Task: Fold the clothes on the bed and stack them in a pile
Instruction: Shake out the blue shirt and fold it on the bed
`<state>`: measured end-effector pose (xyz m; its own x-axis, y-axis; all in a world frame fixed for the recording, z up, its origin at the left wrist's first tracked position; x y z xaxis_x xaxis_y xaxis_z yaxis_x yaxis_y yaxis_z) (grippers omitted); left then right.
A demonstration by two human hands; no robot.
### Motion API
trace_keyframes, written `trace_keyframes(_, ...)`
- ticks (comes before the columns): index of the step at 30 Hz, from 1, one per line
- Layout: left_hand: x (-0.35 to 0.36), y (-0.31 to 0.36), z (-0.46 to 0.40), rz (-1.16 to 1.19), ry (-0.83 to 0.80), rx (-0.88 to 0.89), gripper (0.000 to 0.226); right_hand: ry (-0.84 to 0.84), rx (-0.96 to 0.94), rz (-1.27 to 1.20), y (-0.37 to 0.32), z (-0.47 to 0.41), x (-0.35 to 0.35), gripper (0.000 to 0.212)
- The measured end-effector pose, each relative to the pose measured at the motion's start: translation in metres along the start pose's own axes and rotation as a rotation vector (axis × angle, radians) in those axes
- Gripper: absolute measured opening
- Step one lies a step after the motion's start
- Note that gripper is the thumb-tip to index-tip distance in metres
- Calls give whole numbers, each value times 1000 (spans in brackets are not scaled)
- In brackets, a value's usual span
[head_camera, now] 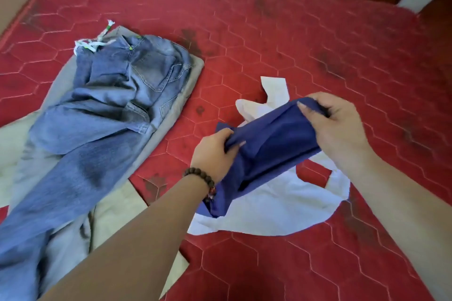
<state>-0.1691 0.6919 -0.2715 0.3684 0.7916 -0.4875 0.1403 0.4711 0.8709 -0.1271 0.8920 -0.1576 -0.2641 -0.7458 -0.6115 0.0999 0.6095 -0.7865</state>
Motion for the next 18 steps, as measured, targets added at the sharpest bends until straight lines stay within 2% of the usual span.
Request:
trace_keyframes(6, 23, 115, 12, 12, -135, 168, 32, 205, 90, 101, 21, 71, -134, 29)
trace_keyframes(8, 27, 168, 19, -23, -191, 248, 41, 274, 91, 122, 14, 97, -184, 29)
trace_keyframes(14, 28, 338, 58, -284, -365, 519, 49, 399, 89, 251, -39, 178, -334, 23)
trace_keyframes(18, 26, 446, 84, -512, -356, 702, 51, 484, 85, 356, -84, 239, -418, 36)
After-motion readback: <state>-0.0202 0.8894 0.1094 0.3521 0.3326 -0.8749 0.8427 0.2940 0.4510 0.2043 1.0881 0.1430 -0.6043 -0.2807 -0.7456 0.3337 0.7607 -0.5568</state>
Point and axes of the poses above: each hand's wrist, its own z-axis away from the middle knuckle, its own x-axis out of the palm, y = z × x, the point moved 4 cm from there along -z, towards the middle knuckle, and after that the axes turned 6 degrees about z, right-handed, at the moved point
